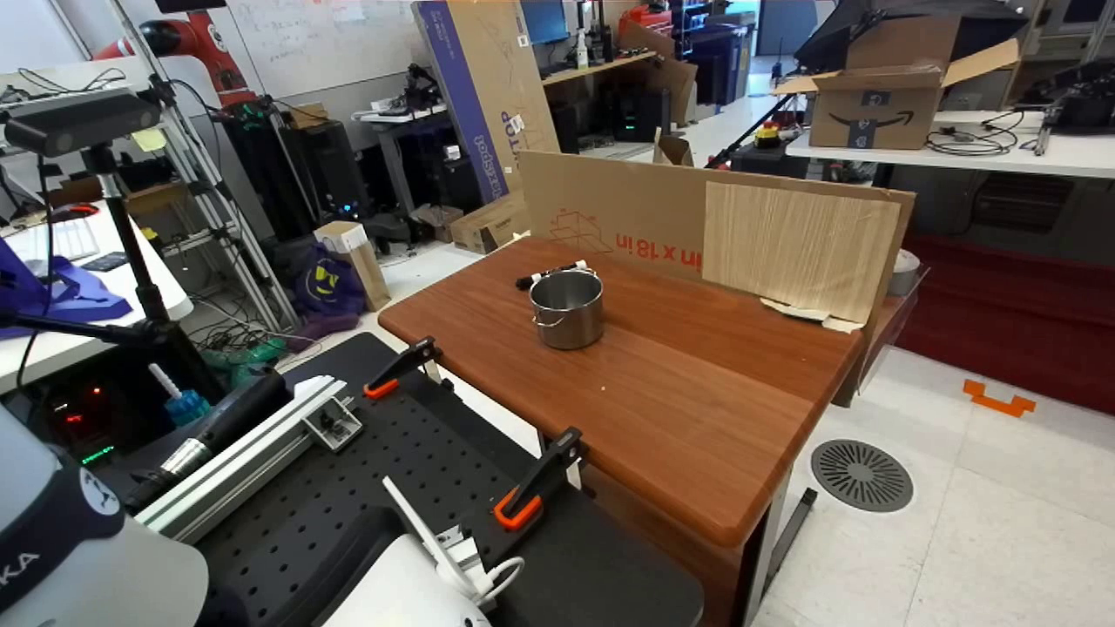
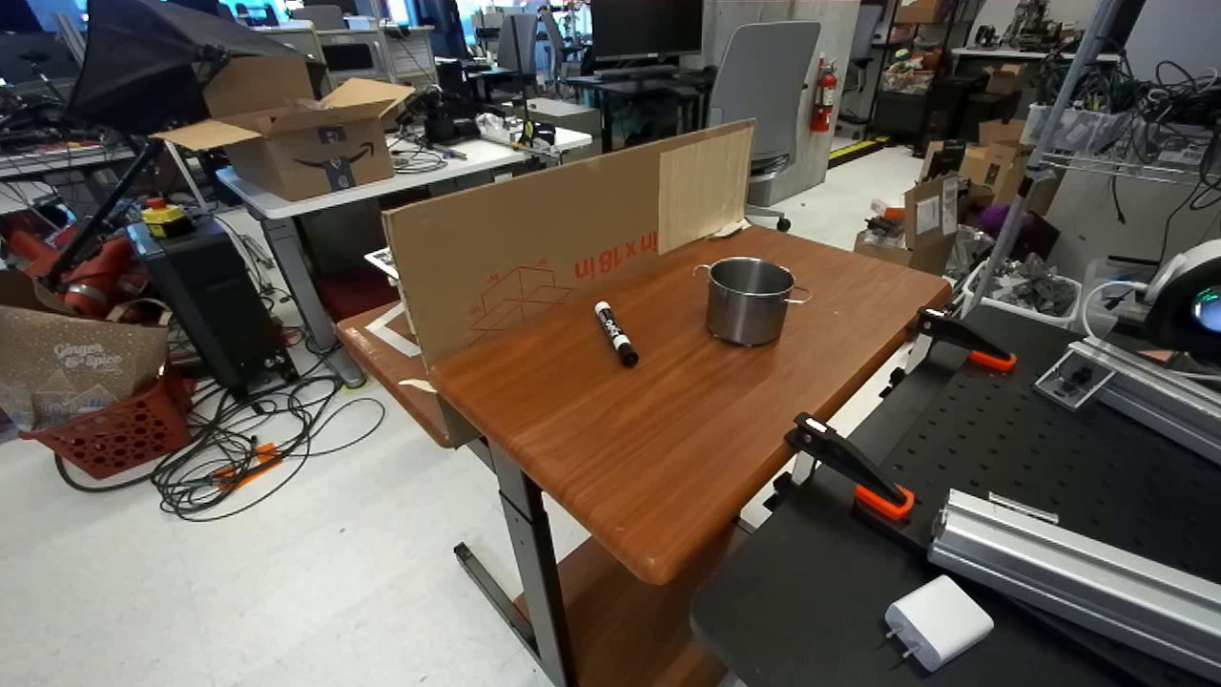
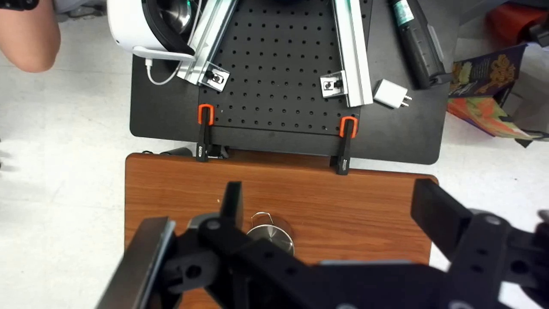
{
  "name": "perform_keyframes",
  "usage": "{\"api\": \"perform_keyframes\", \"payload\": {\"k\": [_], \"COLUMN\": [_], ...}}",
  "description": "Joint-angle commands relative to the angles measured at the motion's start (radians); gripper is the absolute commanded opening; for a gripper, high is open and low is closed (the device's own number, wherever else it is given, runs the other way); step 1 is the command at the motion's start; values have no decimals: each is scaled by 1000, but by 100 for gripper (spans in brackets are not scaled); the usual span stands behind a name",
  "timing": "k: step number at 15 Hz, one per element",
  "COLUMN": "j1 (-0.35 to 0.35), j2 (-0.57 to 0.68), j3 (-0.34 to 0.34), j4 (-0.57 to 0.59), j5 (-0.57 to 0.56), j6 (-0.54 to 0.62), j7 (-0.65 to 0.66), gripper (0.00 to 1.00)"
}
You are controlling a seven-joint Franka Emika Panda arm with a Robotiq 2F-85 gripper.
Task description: Put the black marker in the pot
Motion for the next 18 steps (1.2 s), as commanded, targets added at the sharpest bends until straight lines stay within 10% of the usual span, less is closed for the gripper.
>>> {"api": "perform_keyframes", "payload": {"k": [1,11,18], "j1": [3,25,34], "j2": [27,161,393], "j3": [-6,21,12], "j4": [-20,-153,-98], "j5": [83,340,394], "j6": [100,697,910], "j7": [72,178,182], "gripper": [100,100,100]}}
